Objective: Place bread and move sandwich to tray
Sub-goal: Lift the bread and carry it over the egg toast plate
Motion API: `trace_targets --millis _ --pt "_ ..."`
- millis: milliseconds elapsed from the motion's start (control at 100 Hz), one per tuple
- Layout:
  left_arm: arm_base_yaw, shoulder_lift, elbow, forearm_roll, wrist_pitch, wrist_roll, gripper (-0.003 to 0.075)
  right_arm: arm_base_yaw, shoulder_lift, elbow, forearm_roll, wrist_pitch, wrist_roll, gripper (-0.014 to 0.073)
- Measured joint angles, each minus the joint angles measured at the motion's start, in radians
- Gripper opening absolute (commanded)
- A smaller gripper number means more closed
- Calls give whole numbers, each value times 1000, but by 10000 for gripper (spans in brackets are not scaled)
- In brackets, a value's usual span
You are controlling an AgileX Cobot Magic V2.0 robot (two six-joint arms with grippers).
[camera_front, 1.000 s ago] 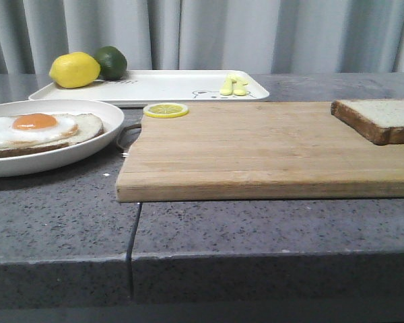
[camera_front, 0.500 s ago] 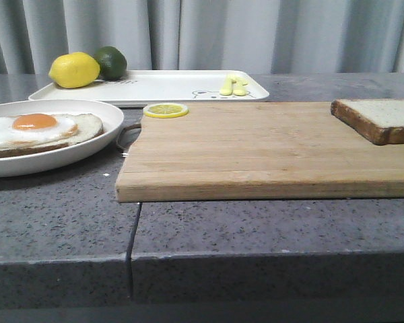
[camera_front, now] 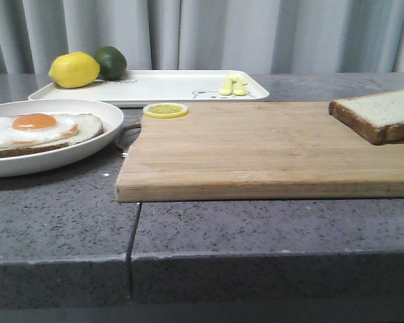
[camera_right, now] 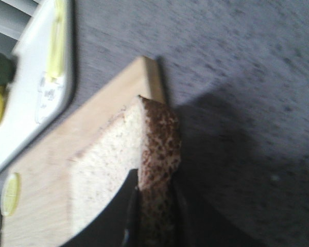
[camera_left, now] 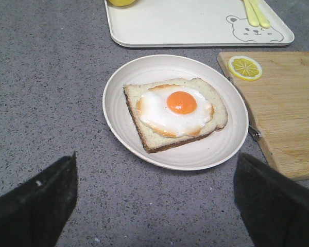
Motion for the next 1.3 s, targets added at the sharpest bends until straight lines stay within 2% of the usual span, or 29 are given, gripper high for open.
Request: trace_targets --millis 240,420,560,690,810,960,1300 --pt "0 0 0 0 0 0 575 44 -158 -11 41 76 78 -39" --pt "0 0 0 0 0 0 575 209 -229 -12 158 59 95 -39" --pt "0 0 0 0 0 0 575 417 -242 -23 257 -67 97 -39" --pt "0 0 0 0 0 0 575 623 -242 -63 280 -251 90 -39" --pt "0 0 0 0 0 0 575 764 -227 -124 295 -395 89 -39" --pt "0 0 0 0 2 0 575 874 -161 -204 309 -497 110 -39" --pt "0 0 0 0 2 0 575 1054 75 -376 321 -582 215 -39"
